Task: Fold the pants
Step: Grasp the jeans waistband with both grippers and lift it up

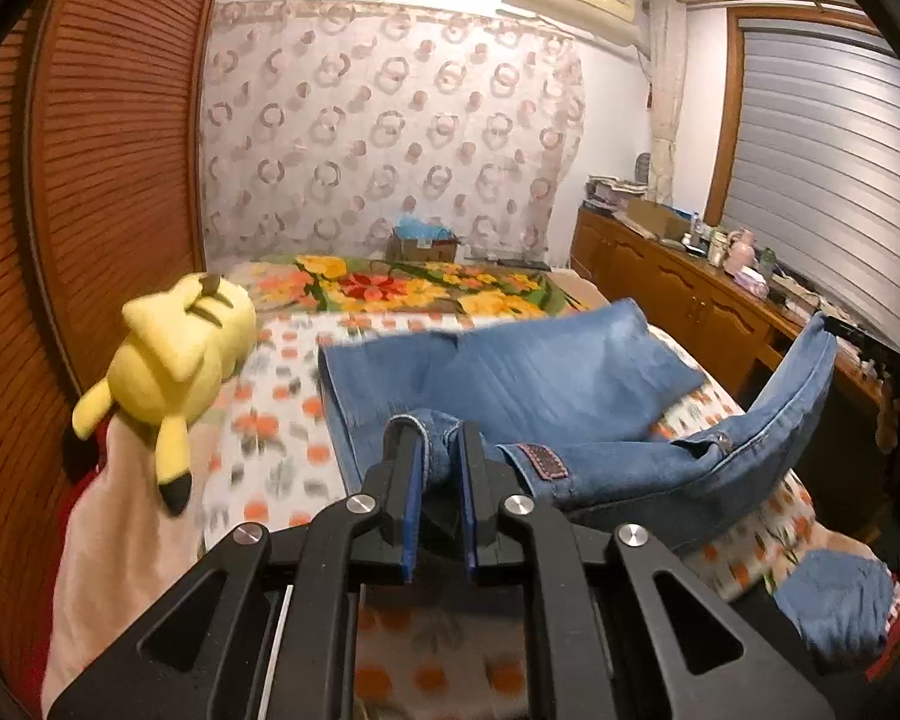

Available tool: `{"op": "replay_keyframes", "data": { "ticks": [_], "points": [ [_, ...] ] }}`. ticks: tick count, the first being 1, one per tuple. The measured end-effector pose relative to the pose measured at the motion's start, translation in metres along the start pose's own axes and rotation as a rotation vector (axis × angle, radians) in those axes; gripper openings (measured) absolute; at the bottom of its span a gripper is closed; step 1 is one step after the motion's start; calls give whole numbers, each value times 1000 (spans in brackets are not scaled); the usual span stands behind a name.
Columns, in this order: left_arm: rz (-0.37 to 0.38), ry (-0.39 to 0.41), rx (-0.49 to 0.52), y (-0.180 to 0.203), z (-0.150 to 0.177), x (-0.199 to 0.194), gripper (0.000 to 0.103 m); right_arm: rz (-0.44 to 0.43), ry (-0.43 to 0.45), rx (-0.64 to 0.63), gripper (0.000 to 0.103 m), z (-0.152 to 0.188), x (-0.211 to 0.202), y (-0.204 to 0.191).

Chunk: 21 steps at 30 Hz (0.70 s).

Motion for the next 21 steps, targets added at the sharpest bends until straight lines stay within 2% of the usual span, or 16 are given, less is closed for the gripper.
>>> {"op": "replay_keyframes", "data": {
  "ticks": [8,13,21],
  "points": [
    [-38,-11,-5,-34,-54,58,11,45,8,-1,12,-40,70,-19],
    [-58,-30,-7,-51,-72,95,11,64,-23,-12,12,-54,109,-36],
    [-86,-104,-35,-89,-85,158,11,84,-106,-47,12,-60,197,-66]
  ]
}}
Point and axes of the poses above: each gripper's, at about its wrist camera, not at the fingertips, and x roughly the way its jaws point, y to its right, z to its underside, the point moved 8 cm from there along x, roughly the way its jaws point, and after that the axes turned 14 degrees about z, right-handed, at the moved point
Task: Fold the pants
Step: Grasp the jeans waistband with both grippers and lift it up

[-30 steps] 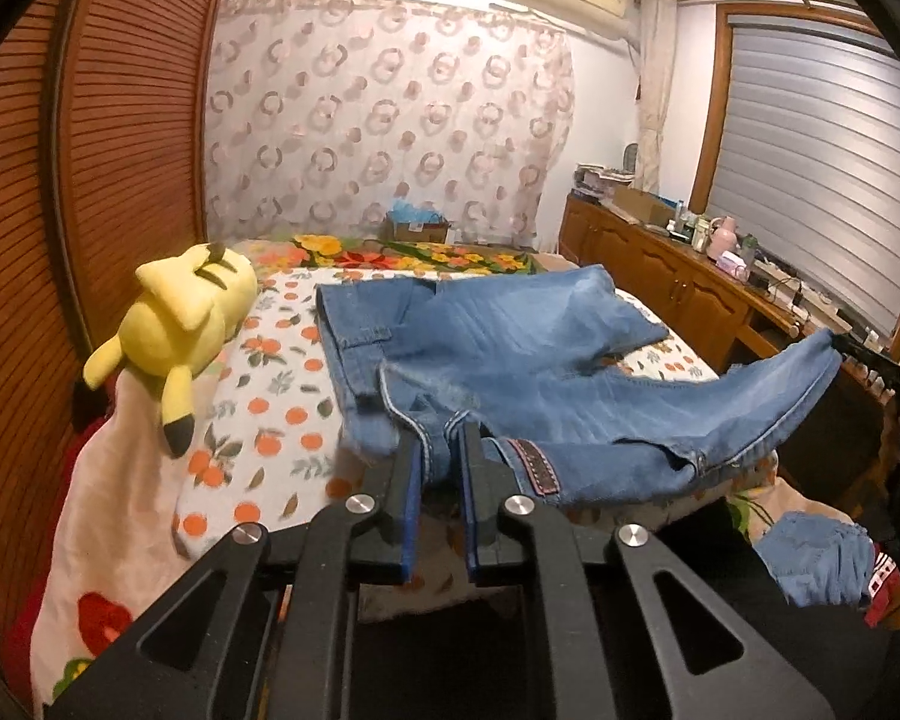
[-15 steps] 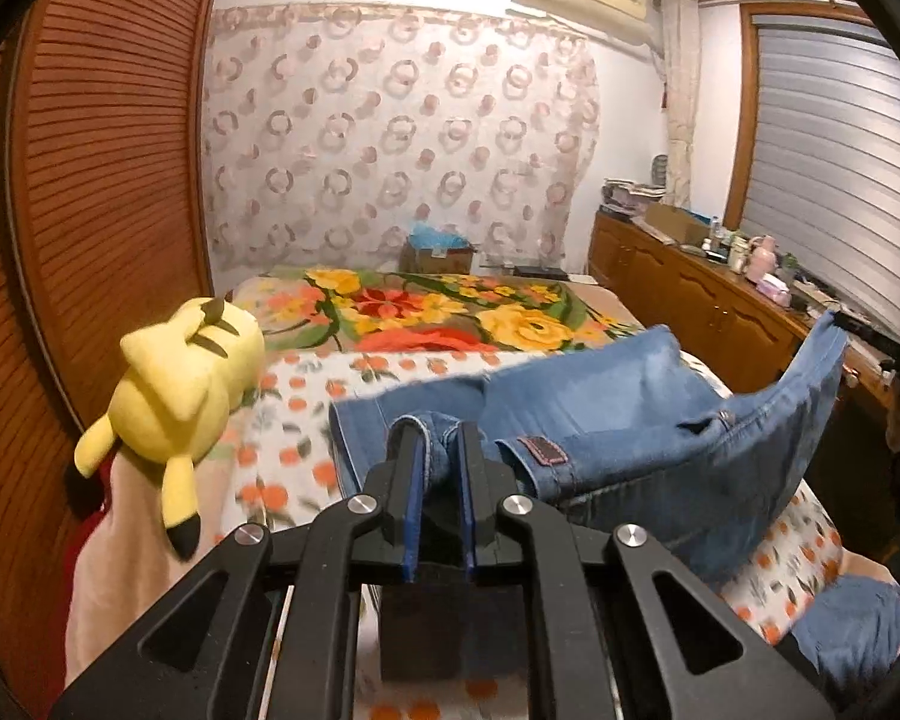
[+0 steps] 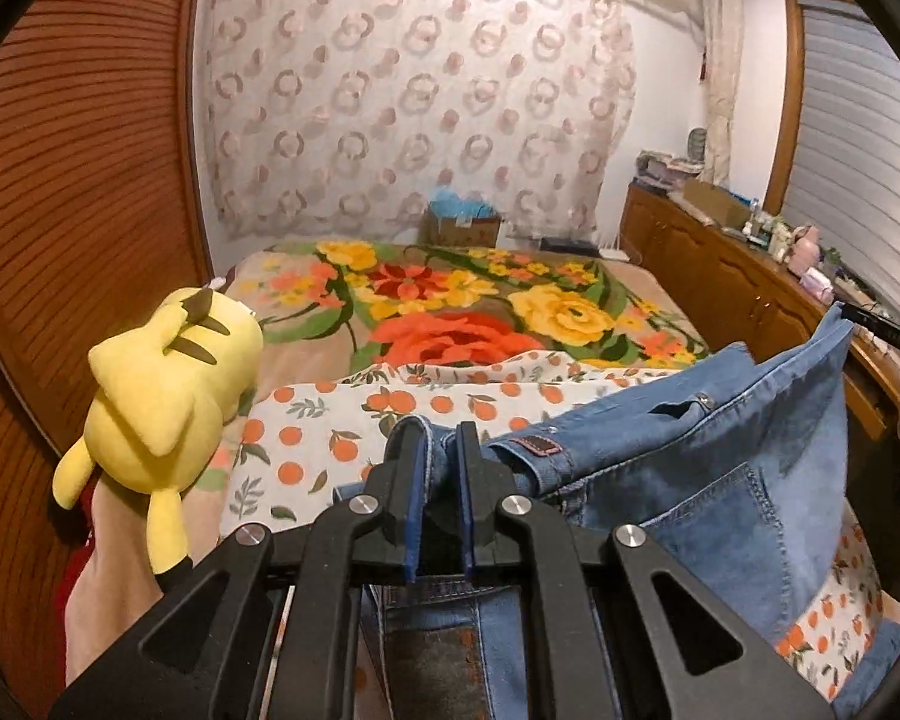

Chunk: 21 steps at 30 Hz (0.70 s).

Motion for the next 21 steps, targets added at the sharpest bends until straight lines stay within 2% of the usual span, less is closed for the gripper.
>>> {"op": "replay_keyframes", "data": {
  "ticks": [8,13,16,21],
  "points": [
    [-25,-86,-10,-22,9,54,11,4,-124,-16,12,-5,90,-29],
    [-24,-113,-28,-33,16,71,15,15,-169,-41,13,-9,124,-44],
    [-17,-127,-28,-36,19,73,21,17,-177,-54,13,-17,137,-45],
    [-8,-129,-14,-37,20,69,32,-4,-197,-47,14,-10,124,-34]
  ]
}}
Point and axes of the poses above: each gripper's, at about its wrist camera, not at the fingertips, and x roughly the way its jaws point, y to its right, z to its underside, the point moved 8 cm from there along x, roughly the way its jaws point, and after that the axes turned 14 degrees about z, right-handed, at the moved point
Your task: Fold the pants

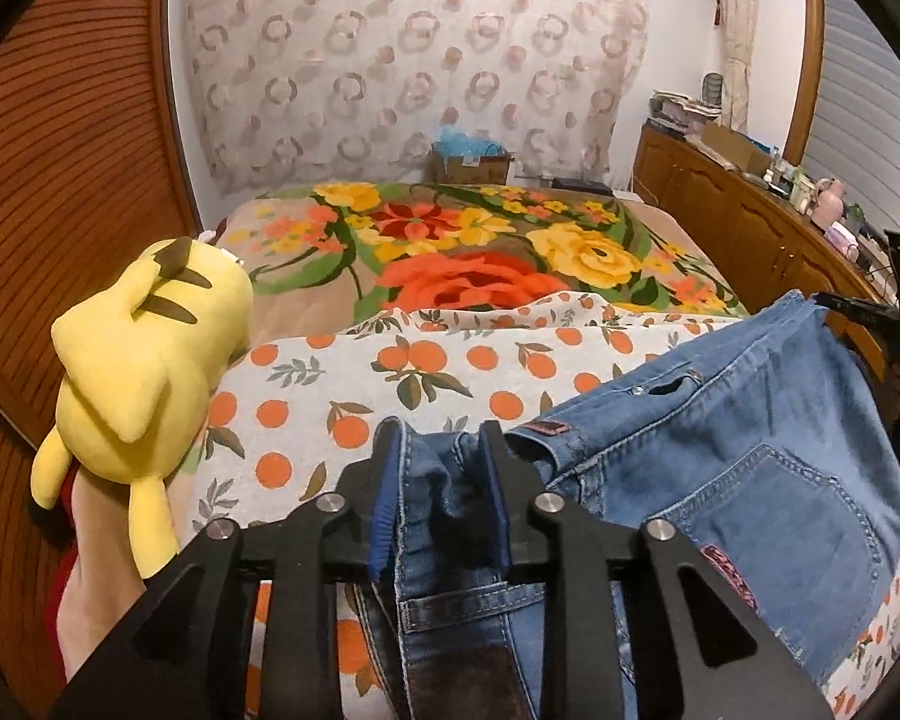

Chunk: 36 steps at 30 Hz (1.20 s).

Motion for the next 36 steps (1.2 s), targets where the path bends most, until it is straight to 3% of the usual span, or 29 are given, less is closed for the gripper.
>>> {"op": "replay_keyframes", "data": {
  "ticks": [1,3,6,12,18,25,32,36],
  "points": [
    [6,6,3,2,0,-4,35,3,4,3,14,2,-3,3],
    [-16,27,20,1,-3,-11,53,-3,10,12,19,0,-5,5],
    [-13,37,28,4,-3,-22,67,-10,12,17,22,0,-5,6],
    [10,58,43,25,-1,-26,70,-21,39,29,39,11,-21,13],
    [75,51,94,67,-9,-1,70,-52,59,38,52,35,-48,21],
    [137,69,164,110,-33,41,71,-87,44,39,54,70,-73,23],
    [159,5,176,114,-18,73,71,-128,-20,116,54,90,-76,38],
    [159,-29,195,119,-7,82,71,-107,-53,131,54,94,-72,45]
  ]
}}
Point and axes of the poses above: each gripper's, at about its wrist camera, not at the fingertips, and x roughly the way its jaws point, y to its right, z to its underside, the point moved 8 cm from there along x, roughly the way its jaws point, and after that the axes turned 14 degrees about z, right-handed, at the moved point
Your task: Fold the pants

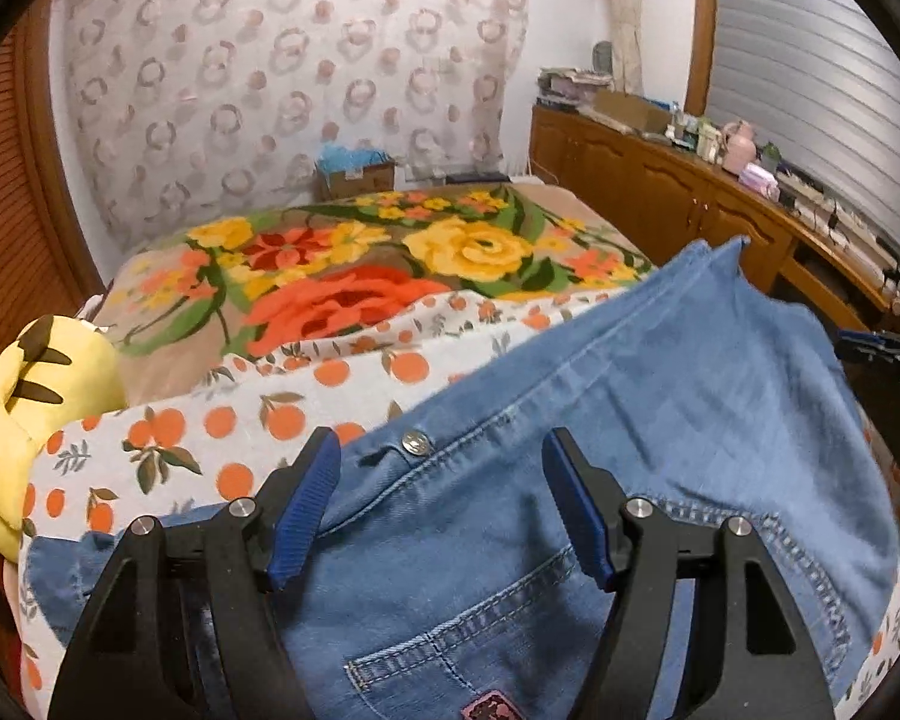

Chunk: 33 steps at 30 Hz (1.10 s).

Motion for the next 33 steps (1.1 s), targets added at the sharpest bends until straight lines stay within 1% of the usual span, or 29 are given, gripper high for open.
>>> {"op": "replay_keyframes", "data": {
  "ticks": [4,7,9,11,14,17,18,19,20,21,22,23,24,27,29,31,33],
  "points": [
    [-11,-26,32,7,8,8,71,16,-27,28,54,0,4,6],
    [-25,-44,47,9,11,11,71,-2,-51,48,54,-4,7,0],
    [-21,-42,43,10,12,11,71,-6,-54,54,54,-10,9,-3],
    [-13,-46,26,9,13,13,71,-29,-63,67,54,-15,12,-4],
    [-6,-46,14,6,14,12,71,-42,-99,112,54,-19,23,0],
    [-13,-40,23,7,14,11,71,-54,-134,144,54,-25,32,3],
    [-12,-36,25,8,14,10,71,-49,-137,147,49,-26,34,4],
    [-10,-31,23,8,14,9,71,-41,-136,147,42,-29,33,4],
    [-7,-28,20,7,14,8,71,-22,-123,143,28,-34,30,6],
    [-3,-26,16,6,14,7,71,-13,-103,137,19,-38,23,6],
    [-1,-25,14,6,14,7,71,-12,-80,133,19,-42,16,6],
    [0,-25,12,6,14,7,71,-7,-50,129,16,-48,4,5],
    [1,-25,12,6,13,8,71,11,-23,115,15,-54,-7,5],
    [-1,-24,14,5,13,7,71,60,44,86,14,-63,-43,7],
    [0,-24,13,5,13,7,71,70,40,84,15,-61,-56,9],
    [1,-23,11,5,13,8,71,96,-1,85,15,-52,-56,16],
    [-1,-24,13,5,14,7,71,127,-49,86,16,-39,-47,24]
  ]
}}
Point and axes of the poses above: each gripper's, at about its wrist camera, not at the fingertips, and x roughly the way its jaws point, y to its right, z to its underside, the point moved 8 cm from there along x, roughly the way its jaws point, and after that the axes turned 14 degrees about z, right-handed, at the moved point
